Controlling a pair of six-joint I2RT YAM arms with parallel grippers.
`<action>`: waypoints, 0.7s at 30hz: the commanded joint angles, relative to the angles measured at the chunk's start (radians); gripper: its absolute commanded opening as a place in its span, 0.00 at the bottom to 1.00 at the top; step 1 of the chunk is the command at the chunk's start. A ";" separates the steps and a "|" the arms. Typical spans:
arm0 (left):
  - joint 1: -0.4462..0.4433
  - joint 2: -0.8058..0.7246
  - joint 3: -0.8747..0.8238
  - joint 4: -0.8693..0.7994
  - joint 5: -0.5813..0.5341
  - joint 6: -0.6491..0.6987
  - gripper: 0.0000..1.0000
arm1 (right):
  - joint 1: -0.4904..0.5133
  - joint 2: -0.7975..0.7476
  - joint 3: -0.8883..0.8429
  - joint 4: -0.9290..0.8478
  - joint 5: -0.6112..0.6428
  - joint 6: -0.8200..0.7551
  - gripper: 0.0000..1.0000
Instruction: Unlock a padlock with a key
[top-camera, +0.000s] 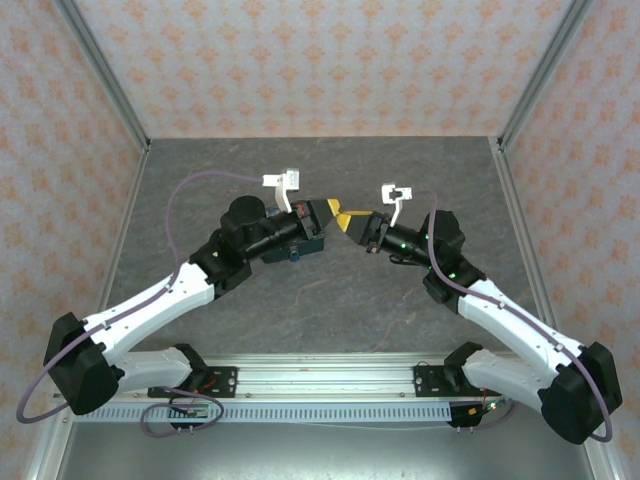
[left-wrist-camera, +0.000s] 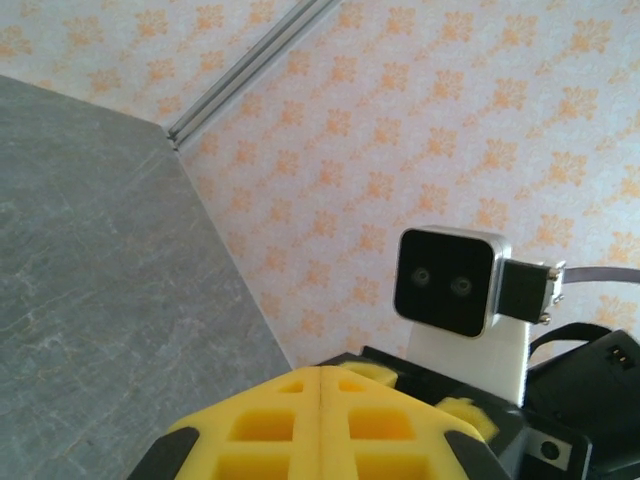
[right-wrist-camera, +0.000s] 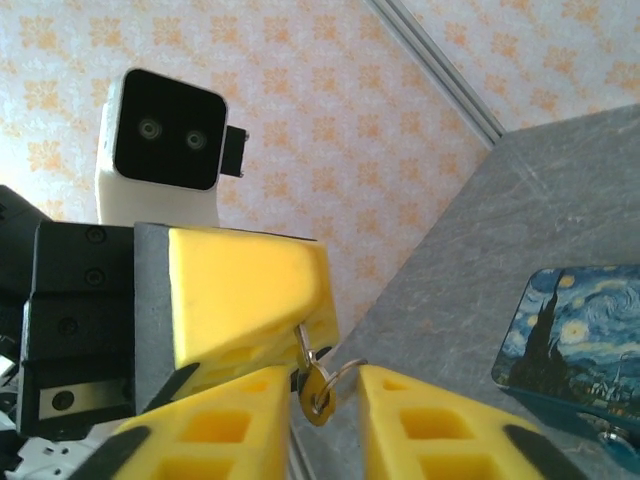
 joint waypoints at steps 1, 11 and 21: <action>-0.007 -0.040 0.048 -0.064 -0.021 0.072 0.00 | -0.013 -0.046 0.040 -0.065 -0.030 -0.065 0.35; -0.008 -0.060 0.060 -0.086 0.023 0.095 0.00 | -0.053 -0.005 0.110 -0.022 -0.210 -0.044 0.52; -0.009 -0.063 0.054 -0.074 0.026 0.084 0.00 | -0.049 0.042 0.093 0.035 -0.238 0.004 0.47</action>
